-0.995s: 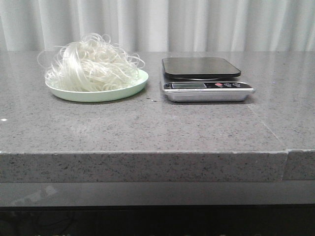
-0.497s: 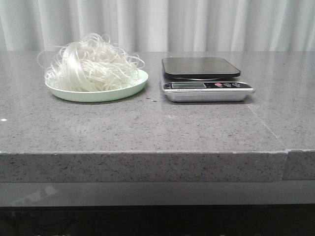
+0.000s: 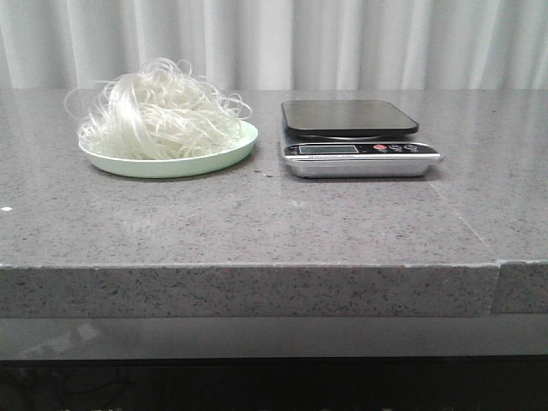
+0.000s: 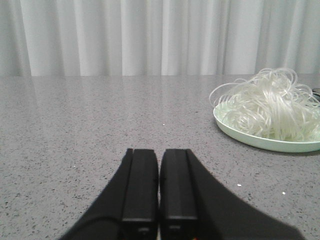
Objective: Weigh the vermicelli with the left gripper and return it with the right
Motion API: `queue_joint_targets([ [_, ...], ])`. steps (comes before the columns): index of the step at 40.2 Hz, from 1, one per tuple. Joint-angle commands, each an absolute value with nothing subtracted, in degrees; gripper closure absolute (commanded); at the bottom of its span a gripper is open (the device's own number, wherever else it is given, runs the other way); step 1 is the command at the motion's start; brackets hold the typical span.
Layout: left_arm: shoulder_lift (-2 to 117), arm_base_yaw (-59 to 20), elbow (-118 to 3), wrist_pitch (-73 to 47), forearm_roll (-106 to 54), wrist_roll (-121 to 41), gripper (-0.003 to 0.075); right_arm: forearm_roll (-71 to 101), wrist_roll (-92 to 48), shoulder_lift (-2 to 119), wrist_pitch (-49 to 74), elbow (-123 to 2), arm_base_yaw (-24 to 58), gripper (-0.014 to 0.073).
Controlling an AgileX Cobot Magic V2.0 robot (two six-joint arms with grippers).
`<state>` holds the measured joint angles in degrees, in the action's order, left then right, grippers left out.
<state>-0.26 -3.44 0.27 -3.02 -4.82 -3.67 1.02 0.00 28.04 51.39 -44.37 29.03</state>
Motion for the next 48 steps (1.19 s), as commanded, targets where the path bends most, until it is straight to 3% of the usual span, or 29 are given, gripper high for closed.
queue_joint_targets([
  [1, -1.49, -3.46, 2.42, 1.9, -5.54, -3.77, 0.0565, 0.54, 0.0, 28.31, 47.78, -45.76, 28.73, 0.0435],
  [20, -1.61, -3.7, 2.42, 0.35, 2.11, 4.05, 0.0565, 0.54, 0.0, 28.31, 47.82, -45.76, 28.73, 0.0435],
  [48, -1.61, -3.81, 2.42, 1.23, -0.97, -1.29, 0.0565, 0.54, 0.0, 28.31, 47.82, -45.76, 28.73, 0.0435],
])
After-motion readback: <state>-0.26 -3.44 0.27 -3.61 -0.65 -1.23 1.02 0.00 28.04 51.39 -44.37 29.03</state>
